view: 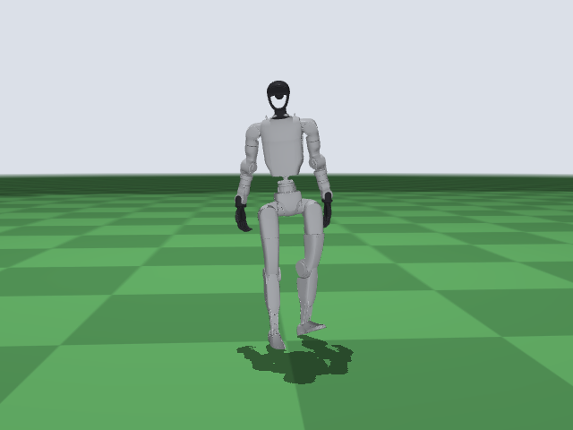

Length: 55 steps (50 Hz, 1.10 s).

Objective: In place motions

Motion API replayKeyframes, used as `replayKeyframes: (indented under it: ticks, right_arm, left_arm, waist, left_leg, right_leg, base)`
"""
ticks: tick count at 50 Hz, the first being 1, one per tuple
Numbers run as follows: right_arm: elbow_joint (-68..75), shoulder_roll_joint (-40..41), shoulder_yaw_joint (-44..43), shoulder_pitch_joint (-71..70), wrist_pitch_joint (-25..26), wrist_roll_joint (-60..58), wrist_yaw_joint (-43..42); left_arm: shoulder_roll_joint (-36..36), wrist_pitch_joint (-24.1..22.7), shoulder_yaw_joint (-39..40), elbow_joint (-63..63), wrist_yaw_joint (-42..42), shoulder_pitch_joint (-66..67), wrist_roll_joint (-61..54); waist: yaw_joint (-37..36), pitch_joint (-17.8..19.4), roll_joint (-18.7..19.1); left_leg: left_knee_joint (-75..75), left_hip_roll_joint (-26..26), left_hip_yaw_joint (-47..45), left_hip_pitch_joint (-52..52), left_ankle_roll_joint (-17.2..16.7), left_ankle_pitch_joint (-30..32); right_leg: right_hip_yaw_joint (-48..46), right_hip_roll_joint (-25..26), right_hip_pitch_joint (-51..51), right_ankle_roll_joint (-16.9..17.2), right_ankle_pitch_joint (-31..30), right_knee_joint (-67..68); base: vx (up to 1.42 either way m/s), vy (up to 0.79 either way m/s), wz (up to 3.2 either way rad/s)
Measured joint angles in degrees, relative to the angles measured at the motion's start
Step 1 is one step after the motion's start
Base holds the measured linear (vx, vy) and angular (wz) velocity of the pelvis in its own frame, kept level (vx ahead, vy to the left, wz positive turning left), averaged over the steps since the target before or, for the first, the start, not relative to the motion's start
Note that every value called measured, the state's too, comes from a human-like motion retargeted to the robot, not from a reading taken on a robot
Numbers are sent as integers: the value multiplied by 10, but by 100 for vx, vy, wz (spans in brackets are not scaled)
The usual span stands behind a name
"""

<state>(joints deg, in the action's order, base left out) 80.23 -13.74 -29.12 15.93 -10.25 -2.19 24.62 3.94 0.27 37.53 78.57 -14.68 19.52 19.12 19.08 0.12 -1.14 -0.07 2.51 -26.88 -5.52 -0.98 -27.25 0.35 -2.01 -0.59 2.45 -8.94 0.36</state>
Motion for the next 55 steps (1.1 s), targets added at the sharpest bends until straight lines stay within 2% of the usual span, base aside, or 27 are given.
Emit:
replayKeyframes:
  ticks: [3,5,8,10,14,18,22,31,37,45,50,52,53,55]
  right_arm:
    - [3,19,48,-3,9,-43,28]
    - [0,35,82,-8,18,-75,53]
    - [-12,37,102,-13,26,-144,-13]
    - [-4,34,101,-19,23,-140,-27]
    - [25,15,121,-36,39,-132,50]
    - [21,22,136,-39,35,-159,13]
    - [33,23,138,-43,35,-163,7]
    - [47,11,122,-53,33,-157,31]
    - [37,15,118,-63,29,-144,5]
    - [27,15,117,-94,21,-97,-28]
    - [38,3,95,-88,21,-60,-38]
    - [46,-3,80,-81,21,-46,-48]
    - [49,-6,73,-76,21,-40,-52]
    - [57,-9,58,-68,19,-29,-60]
  left_arm:
    - [-3,0,4,1,-1,4,3]
    - [-4,1,8,2,-1,5,5]
    - [0,1,4,1,0,5,4]
    - [2,1,2,-1,3,8,3]
    - [4,1,2,-3,4,1,1]
    - [1,-4,2,-12,5,-2,-6]
    - [0,-6,0,-12,5,-4,-8]
    - [3,-6,4,2,3,-3,-4]
    - [14,-5,4,9,-2,-3,-2]
    - [24,-11,5,-4,-43,1,18]
    - [27,-13,4,-5,-50,-3,37]
    - [27,-19,2,-7,-50,-4,33]
    - [28,-22,0,-8,-49,-4,28]
    - [32,-27,-6,-9,-45,-5,17]
  waist:
    - [1,2,0]
    - [-25,2,10]
    - [-28,-1,6]
    - [-30,-5,4]
    - [-34,-5,3]
    - [-39,-5,4]
    - [-43,-8,0]
    - [-45,-2,-25]
    - [-37,18,-40]
    - [-21,58,-58]
    - [-18,68,-57]
    - [-34,71,-62]
    - [-42,71,-67]
    - [-54,76,-74]
  left_leg:
    - [-2,2,-5,-4,2,-1]
    - [-3,-13,-33,-5,-1,-3]
    - [-3,-6,-29,-3,4,-3]
    - [-4,-2,-25,-2,7,-3]
    - [-3,1,-16,1,12,-1]
    - [-4,-1,-3,4,17,1]
    - [-5,2,12,10,22,4]
    - [-9,24,37,17,37,12]
    - [-10,22,49,26,39,20]
    - [-12,3,29,36,33,30]
    - [-10,-11,34,45,28,38]
    - [-8,-9,30,46,26,39]
    - [-8,-4,27,46,25,38]
    - [-6,0,30,45,22,40]
  right_leg:
    - [4,0,1,2,-2,0]
    - [35,-4,3,22,5,-1]
    - [31,-6,1,20,3,-1]
    - [29,-8,1,20,3,0]
    - [23,-16,2,29,4,0]
    - [15,-24,4,41,6,1]
    - [6,-29,3,45,7,2]
    - [-19,-29,-3,31,3,6]
    - [-29,-25,-15,29,3,26]
    - [77,5,-44,60,7,81]
    - [32,-28,-42,21,19,75]
    - [15,-47,-37,31,8,63]
    - [10,-56,-32,55,11,54]
    - [7,-64,-25,68,18,39]
  base:
    - [1,7,-30]
    - [0,6,-87]
    - [3,8,-5]
    - [5,11,19]
    - [3,8,18]
    - [4,7,26]
    - [4,6,27]
    - [2,5,18]
    - [-4,-1,5]
    - [-15,-4,-18]
    - [-9,-9,13]
    - [-2,-17,-8]
    - [-2,-22,-2]
    - [-1,-22,21]
